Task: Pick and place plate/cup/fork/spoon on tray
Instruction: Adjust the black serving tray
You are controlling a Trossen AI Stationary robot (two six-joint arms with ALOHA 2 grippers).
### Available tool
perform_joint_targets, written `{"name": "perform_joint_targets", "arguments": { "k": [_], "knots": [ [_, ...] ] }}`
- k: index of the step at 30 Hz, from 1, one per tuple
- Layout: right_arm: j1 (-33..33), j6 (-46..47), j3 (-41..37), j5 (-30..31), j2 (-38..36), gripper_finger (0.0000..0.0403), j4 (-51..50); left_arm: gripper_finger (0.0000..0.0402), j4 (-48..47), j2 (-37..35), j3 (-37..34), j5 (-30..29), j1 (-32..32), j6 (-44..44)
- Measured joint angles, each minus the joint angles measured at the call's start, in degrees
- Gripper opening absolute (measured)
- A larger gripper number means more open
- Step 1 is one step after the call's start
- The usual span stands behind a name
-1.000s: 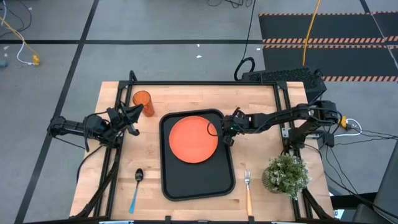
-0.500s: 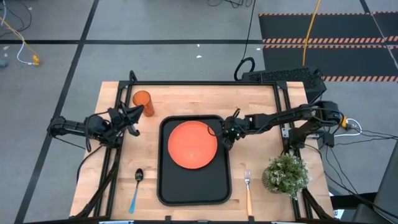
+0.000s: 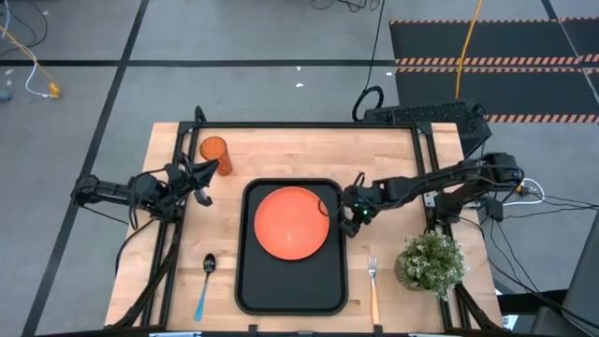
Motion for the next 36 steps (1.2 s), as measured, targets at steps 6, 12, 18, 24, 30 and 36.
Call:
{"name": "perform_joint_targets", "arguments": {
  "k": [6, 12, 18, 24, 30, 36],
  "knots": [
    [5.6, 9.6, 0.1, 0.1, -0.1, 0.0246, 3.1, 0.0033, 0.0, 0.0, 0.0, 0.0, 0.0, -1.0],
    [11.8, 19.1, 0.1, 0.1, -0.1, 0.0234, 5.6, 0.0033, 0.0, 0.0, 0.0, 0.0, 0.0, -1.6],
    [16.1, 26.4, 0.1, 0.1, -0.1, 0.0227, 6.7, 0.0033, 0.0, 0.0, 0.0, 0.0, 0.0, -1.9],
    [19.8, 31.6, 0.2, 2.3, 1.3, 0.0226, 11.9, 0.0033, 0.0, 0.0, 0.0, 0.0, 0.0, -1.9],
    [20.7, 31.2, 0.2, 2.0, 7.1, 0.0226, 15.7, 0.0033, 0.1, 0.0, 0.0, -0.1, 0.0, -2.2],
    [19.8, 28.3, 0.3, -2.1, 11.3, 0.0226, 19.7, 0.0033, 0.2, 0.0, 0.0, -0.1, 0.0, -2.1]
  ]
}}
